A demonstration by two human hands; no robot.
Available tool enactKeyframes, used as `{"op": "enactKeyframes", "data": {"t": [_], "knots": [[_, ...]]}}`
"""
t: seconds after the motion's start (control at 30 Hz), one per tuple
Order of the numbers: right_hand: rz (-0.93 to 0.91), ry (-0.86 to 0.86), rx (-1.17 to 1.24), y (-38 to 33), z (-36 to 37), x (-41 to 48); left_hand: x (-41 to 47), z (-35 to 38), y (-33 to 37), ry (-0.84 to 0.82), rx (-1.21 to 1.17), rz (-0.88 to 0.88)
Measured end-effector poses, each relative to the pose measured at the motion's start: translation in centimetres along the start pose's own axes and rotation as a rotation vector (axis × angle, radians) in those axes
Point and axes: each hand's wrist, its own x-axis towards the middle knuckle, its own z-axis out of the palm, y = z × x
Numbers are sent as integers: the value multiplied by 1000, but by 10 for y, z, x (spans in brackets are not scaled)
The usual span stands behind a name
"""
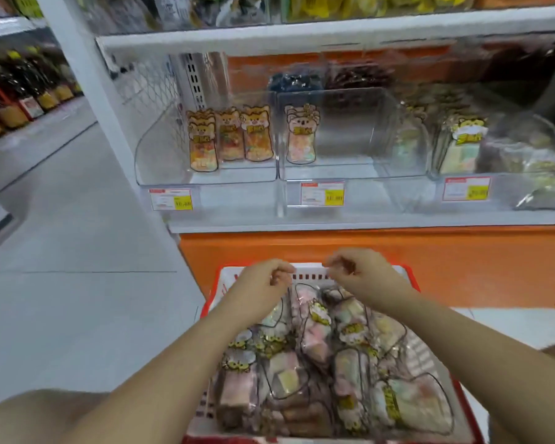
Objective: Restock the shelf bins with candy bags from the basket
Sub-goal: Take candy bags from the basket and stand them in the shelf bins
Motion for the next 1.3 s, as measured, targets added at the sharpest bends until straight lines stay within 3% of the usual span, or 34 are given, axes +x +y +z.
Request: {"op": "enactKeyframes", "data": {"t": [0.1,0.17,0.33,0.47,0.53,0.7,0.83,0.97,1.07,1.17,1.3], "knots": [[139,-335,-255,52,24,-20,-11,41,-36,-82,83,-131],[211,-447,-376,75,29,-27,-19,64,-55,-154,117,-200],[325,-649,-332,92,47,-38,-27,101,-71,-340,283,-215],[459,-509,-232,87,89,-59,-26,114,-72,-455,346,-188],[468,-429,-321,83,101,-66,-27,115,-73,-467,340,-193],[358,-415,-644,86,104,-64,-30,107,-80,-500,323,-218],[493,-531,-438,89,99,-57,-33,105,-82,-483,324,-201],[504,-706,-259,86,81,-46,-32,104,-79,-451,391,-187],[496,-741,-175,79,64,-42,-30,98,-71,-457,437,-194],[474,-605,-41,76,31,-32,-24,89,-61,-351,474,-220],[515,-116,544,73,2,-22,-17,72,-43,-168,176,-343]]}}
